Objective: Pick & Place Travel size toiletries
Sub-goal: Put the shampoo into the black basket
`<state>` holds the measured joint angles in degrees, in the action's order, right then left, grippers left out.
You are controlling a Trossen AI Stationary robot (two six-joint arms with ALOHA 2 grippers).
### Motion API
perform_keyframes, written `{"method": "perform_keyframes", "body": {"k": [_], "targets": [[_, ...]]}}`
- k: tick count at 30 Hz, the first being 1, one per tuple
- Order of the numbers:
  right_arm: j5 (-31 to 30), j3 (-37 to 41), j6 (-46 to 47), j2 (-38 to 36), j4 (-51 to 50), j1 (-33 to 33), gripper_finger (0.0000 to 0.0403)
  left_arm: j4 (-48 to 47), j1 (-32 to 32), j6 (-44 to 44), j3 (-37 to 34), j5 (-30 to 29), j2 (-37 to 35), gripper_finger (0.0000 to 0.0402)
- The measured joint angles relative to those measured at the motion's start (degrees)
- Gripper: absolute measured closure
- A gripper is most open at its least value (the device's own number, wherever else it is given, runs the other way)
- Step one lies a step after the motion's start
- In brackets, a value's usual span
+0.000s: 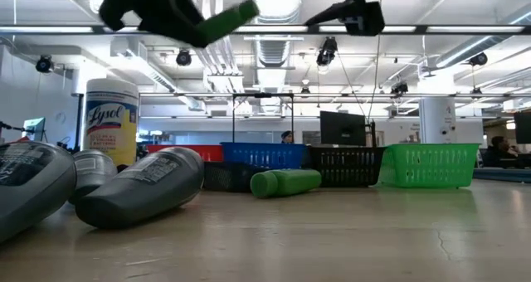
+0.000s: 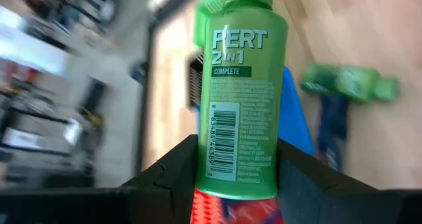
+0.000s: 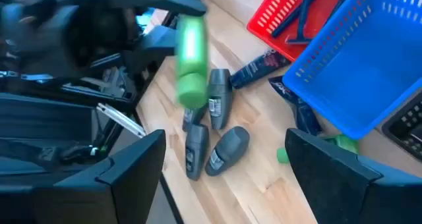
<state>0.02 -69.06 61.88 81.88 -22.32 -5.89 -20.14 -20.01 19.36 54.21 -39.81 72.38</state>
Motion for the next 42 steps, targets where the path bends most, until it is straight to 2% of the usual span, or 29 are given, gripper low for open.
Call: {"method": "perform_keyframes", "body": {"k": [5, 11, 22, 29, 42], "targets": [[5.1, -0.1, 0.2, 1.9, 3.8, 3.0, 0.0101, 9.9, -0.1, 11.9, 0.0, -1.1, 1.3, 0.0236], [10.4, -1.1, 0.9, 4.5, 4.6, 3.9, 0.0094, 13.1, 0.0, 21.7, 0.0, -0.6, 3.1, 0.0236], [15.6, -4.5, 1.1, 9.0, 4.2, 3.8, 0.0101, 16.1, 0.1, 26.2, 0.0, 1.8, 6.2, 0.0236], [19.7, -9.2, -2.1, 13.4, 0.0, 3.8, 0.0112, 14.2, 0.1, 26.0, 2.1, 1.8, 6.2, 0.0236], [21.1, -11.9, -3.4, 15.1, -1.4, 3.4, 0.0172, 12.8, -0.2, 26.0, 1.8, 1.8, 6.2, 0.0236]]}}
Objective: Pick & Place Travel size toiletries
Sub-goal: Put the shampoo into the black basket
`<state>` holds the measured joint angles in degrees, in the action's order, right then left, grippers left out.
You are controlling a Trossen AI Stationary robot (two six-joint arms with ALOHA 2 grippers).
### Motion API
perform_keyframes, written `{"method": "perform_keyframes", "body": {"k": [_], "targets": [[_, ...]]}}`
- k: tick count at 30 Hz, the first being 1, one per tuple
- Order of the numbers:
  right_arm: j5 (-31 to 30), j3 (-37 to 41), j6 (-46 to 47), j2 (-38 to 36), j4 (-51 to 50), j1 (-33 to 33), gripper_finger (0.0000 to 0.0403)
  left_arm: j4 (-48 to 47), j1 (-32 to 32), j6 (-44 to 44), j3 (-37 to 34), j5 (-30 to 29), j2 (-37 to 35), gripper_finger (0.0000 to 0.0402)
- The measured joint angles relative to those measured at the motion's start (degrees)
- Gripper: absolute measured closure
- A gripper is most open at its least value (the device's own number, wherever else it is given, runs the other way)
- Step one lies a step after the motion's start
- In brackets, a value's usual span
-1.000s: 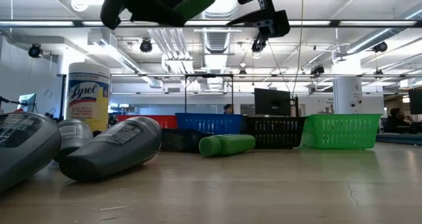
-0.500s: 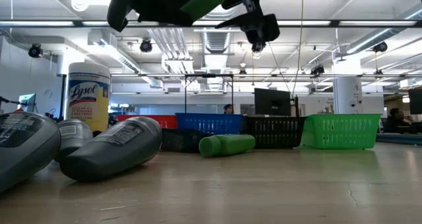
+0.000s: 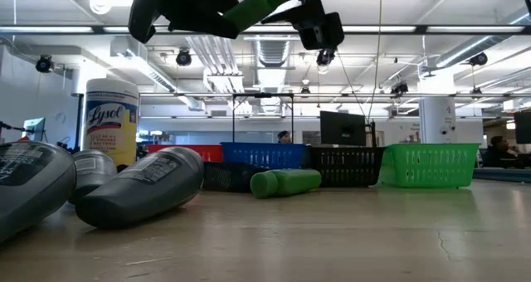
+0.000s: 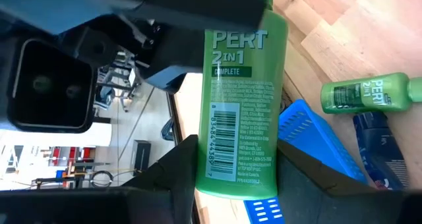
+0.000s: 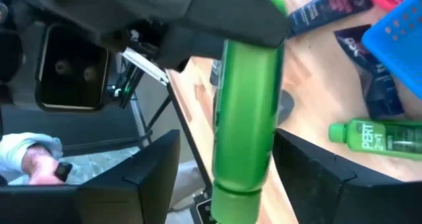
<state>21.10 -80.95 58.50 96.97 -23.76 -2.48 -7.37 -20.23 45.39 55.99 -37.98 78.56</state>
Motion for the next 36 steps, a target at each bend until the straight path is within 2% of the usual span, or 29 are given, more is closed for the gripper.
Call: {"method": "perform_keyframes", "body": {"k": [8, 14, 17, 19, 23, 29, 32, 36], "targets": [[0.0, 0.6, 0.8, 0.9, -0.1, 0.0, 0.0203, -0.2, 0.0, -0.3, 0.0, 0.0, 0.0, 0.0235], [0.0, 0.6, -0.3, 1.1, 0.0, 0.0, 0.0263, -0.4, 0.0, -0.4, -0.1, 1.1, 0.0, 0.0214], [0.0, 0.7, -1.0, 1.1, 0.0, 0.0, 0.0301, -1.2, -0.1, -3.7, -0.1, 1.1, -0.1, 0.0202], [-0.5, 0.7, -1.6, 1.1, -0.2, 0.0, 0.0319, -3.1, -0.2, -8.5, 0.0, 1.1, -0.2, 0.0195], [-5.0, 0.8, -2.1, 0.6, -4.8, 0.0, 0.0319, -11.7, -0.4, -20.1, -0.1, 1.0, -0.6, 0.0184], [-15.4, 1.8, -1.6, -2.7, -19.1, 0.0, 0.0304, -23.8, -0.6, -44.3, -0.1, 1.8, -3.5, 0.0175], [-21.1, 4.1, 0.8, -4.8, -25.2, 0.2, 0.0307, -27.6, -0.6, -57.1, -1.9, 7.1, -5.5, 0.0175], [-23.8, 10.3, 4.4, -5.8, -22.5, 2.2, 0.0311, -27.6, -0.7, -65.7, -5.6, 15.3, -8.0, 0.0175]]}}
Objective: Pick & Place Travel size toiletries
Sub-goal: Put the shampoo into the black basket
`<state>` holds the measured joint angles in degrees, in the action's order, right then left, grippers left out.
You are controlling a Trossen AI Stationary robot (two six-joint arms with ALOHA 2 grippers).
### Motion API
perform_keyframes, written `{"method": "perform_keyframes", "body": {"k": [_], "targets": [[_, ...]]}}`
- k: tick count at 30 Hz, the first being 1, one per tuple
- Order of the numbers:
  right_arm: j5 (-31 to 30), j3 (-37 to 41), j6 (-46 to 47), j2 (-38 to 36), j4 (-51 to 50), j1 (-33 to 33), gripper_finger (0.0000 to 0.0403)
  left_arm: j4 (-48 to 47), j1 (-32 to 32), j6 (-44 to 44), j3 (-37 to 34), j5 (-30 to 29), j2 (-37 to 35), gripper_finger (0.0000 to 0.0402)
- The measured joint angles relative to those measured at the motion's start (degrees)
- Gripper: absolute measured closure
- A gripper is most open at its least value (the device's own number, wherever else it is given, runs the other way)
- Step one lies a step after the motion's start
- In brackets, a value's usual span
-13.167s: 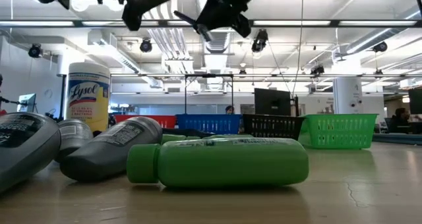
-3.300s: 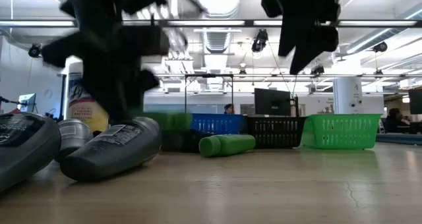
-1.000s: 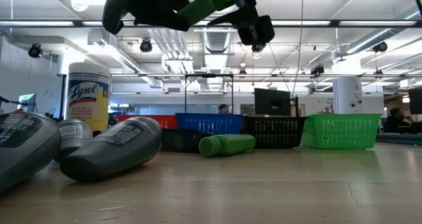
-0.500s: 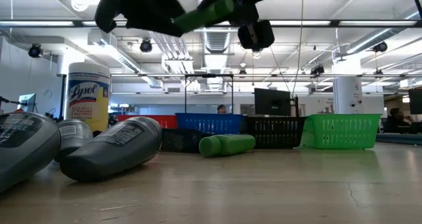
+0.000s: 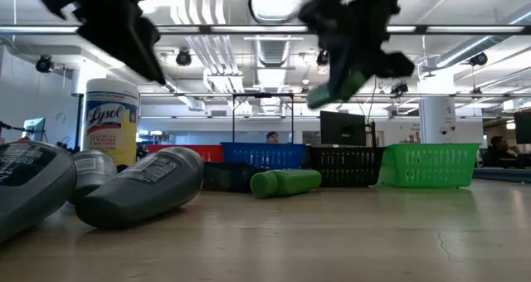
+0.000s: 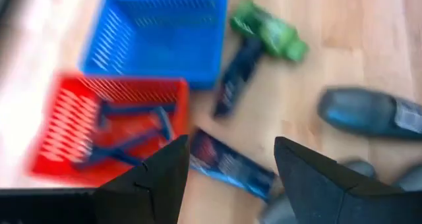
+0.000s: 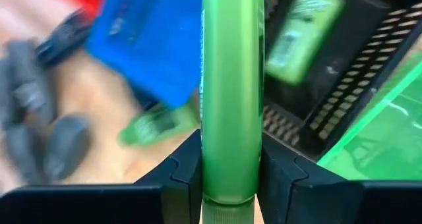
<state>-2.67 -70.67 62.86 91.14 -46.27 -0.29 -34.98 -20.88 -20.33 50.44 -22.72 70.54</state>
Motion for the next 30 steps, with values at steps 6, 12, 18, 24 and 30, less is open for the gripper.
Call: {"method": "perform_keyframes", "body": {"k": [6, 12, 18, 24, 30], "targets": [[-2.0, 9.4, 5.7, 0.2, 13.2, 5.1, 0.0309, -0.7, -0.5, -5.5, -4.4, 6.1, -2.0, 0.0175], [-2.5, 15.0, 9.0, 0.2, 19.7, 6.9, 0.0280, -1.0, -2.5, -6.7, -5.5, 8.6, -3.9, 0.0165], [-5.1, 14.8, 8.0, 0.2, 19.6, 6.1, 0.0212, -2.1, -3.8, -6.2, -5.5, 8.8, -4.7, 0.0130], [-5.1, 11.7, 2.2, 0.0, 17.4, 5.4, 0.0149, -2.0, -3.8, -2.4, -5.5, 9.0, -4.8, 0.0118], [3.5, 4.7, -29.8, 0.6, 13.8, -0.3, 0.0119, -1.9, -3.8, 1.2, -5.5, 9.8, -4.8, 0.0124]]}}
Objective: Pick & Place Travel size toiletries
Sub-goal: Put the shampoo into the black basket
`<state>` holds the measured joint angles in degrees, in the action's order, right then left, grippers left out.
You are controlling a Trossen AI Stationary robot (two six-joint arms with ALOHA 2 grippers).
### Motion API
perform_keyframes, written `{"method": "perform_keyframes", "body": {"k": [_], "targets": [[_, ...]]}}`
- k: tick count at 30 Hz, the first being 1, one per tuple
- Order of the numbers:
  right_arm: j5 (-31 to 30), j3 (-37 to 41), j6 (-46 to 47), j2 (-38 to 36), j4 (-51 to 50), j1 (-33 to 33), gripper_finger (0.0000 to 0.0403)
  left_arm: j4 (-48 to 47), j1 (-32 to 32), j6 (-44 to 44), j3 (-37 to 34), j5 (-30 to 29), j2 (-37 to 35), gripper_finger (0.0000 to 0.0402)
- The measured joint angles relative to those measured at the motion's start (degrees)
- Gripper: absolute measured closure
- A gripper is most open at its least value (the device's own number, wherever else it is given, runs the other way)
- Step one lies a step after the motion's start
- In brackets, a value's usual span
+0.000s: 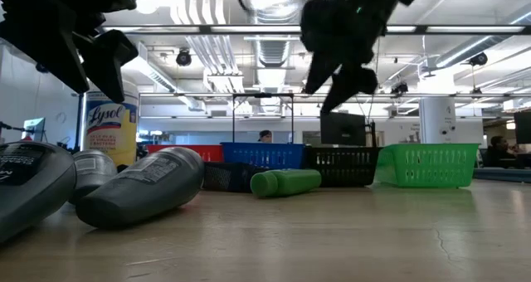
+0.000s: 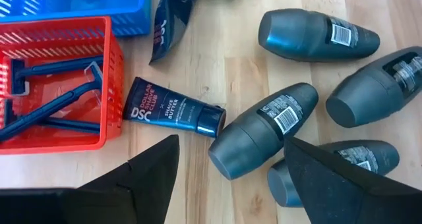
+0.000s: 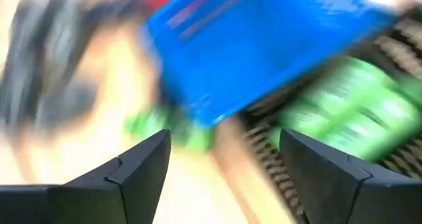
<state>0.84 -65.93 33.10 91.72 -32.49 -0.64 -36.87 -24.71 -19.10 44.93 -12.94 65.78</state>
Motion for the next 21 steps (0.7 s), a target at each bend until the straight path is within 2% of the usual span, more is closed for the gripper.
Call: {"method": "perform_keyframes", "body": {"k": [3, 8, 14, 21], "targets": [[2.3, -1.3, -18.5, 1.0, -2.0, -4.6, 0.0114, 0.8, 0.0, 1.1, 0.0, 0.0, 0.0, 0.0124], [2.4, -3.0, -40.6, 4.2, -0.9, -9.4, 0.0106, 3.5, 0.0, 1.1, 0.0, -0.1, 0.0, 0.0126], [2.0, -6.7, -49.5, 12.9, -1.5, -9.1, 0.0117, 5.7, 0.0, 1.1, 0.0, -0.1, 0.1, 0.0127], [2.0, -16.7, -58.9, 23.3, -6.4, -8.9, 0.0149, 5.5, 0.0, 0.1, -0.1, -0.2, 0.1, 0.0128]]}}
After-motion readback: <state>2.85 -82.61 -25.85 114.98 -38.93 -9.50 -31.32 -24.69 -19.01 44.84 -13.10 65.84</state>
